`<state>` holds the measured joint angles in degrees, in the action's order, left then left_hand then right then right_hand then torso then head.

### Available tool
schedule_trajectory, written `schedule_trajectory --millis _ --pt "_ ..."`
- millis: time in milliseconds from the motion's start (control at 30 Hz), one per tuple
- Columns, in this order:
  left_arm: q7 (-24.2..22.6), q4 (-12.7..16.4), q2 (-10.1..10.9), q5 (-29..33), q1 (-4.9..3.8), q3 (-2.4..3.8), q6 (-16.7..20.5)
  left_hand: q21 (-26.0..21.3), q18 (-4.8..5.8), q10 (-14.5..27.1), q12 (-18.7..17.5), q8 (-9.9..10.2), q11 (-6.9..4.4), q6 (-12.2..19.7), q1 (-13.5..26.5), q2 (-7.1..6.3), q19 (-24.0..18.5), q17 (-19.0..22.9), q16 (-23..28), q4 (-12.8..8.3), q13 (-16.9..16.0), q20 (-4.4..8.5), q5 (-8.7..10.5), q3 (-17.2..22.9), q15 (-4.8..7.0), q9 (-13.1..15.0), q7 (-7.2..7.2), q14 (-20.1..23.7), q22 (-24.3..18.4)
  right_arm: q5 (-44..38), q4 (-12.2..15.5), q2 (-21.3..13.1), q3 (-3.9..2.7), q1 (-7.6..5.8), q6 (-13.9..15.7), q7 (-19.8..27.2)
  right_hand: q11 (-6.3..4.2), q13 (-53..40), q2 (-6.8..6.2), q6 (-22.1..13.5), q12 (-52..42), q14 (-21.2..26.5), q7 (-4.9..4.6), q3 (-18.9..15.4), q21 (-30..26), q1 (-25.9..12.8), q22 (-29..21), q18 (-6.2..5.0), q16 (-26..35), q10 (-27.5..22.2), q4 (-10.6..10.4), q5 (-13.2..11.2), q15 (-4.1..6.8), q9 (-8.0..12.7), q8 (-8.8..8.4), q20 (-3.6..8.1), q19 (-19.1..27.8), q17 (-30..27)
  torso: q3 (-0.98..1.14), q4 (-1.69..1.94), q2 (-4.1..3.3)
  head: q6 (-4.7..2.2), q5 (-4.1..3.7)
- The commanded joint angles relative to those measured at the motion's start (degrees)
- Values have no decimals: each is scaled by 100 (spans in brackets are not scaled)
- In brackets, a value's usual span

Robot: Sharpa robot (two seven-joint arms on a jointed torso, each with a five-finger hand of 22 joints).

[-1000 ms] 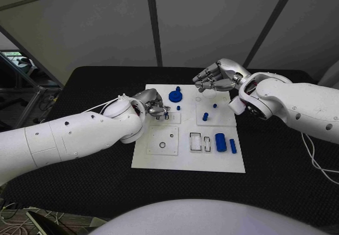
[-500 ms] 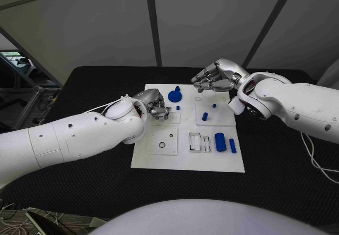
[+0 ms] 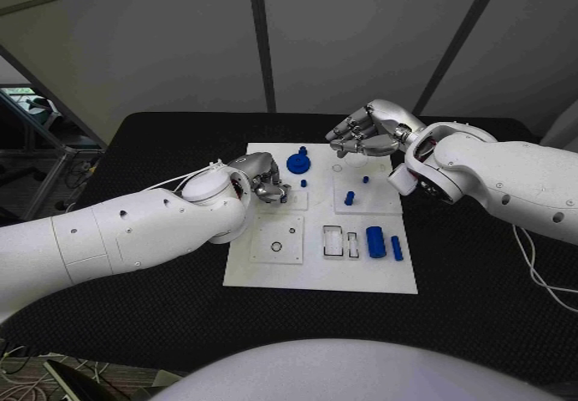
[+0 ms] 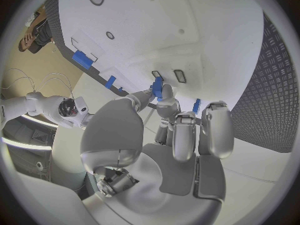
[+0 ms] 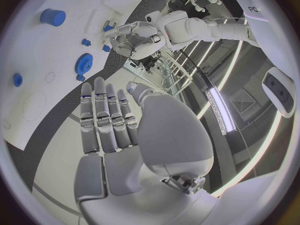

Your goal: Assemble the parts on the task board

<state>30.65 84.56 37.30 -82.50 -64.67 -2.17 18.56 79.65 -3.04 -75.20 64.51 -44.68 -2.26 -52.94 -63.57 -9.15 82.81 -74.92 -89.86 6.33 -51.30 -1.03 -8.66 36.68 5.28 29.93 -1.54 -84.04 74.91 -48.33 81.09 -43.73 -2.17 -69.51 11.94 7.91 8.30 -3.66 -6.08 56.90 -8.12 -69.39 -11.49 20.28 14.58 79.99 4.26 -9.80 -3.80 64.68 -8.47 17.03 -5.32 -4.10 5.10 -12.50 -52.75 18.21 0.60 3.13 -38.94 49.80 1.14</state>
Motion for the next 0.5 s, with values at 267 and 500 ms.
schedule_trajectory --millis 267,500 --pt "10 -94 -63 -141 -6 -4 -269 -20 -3 -108 -13 -4 -65 -6 -20 -61 9 -1450 33 -788 1 13 -15 782 38 -11 54 -579 482 -23 16 0 -3 -9 19 66 -17 3 31 -8 -4 43 -46 36 -37 -4 -8 -75 8 -39 -4 39 -3 -7 -36 -42 -17 -7 5 -8 2 3 -7" --pt "12 -103 -61 -140 -5 -4 -418 -29 -4 -122 -5 5 -69 -26 -22 -112 4 -1449 33 -793 -13 15 -8 742 40 -24 61 -579 478 -23 23 -6 -3 -9 17 64 -17 3 31 -8 -4 43 -46 36 -37 -4 -8 -75 8 -39 -4 39 -3 -7 -36 -42 -17 -7 4 3 5 8 -18"
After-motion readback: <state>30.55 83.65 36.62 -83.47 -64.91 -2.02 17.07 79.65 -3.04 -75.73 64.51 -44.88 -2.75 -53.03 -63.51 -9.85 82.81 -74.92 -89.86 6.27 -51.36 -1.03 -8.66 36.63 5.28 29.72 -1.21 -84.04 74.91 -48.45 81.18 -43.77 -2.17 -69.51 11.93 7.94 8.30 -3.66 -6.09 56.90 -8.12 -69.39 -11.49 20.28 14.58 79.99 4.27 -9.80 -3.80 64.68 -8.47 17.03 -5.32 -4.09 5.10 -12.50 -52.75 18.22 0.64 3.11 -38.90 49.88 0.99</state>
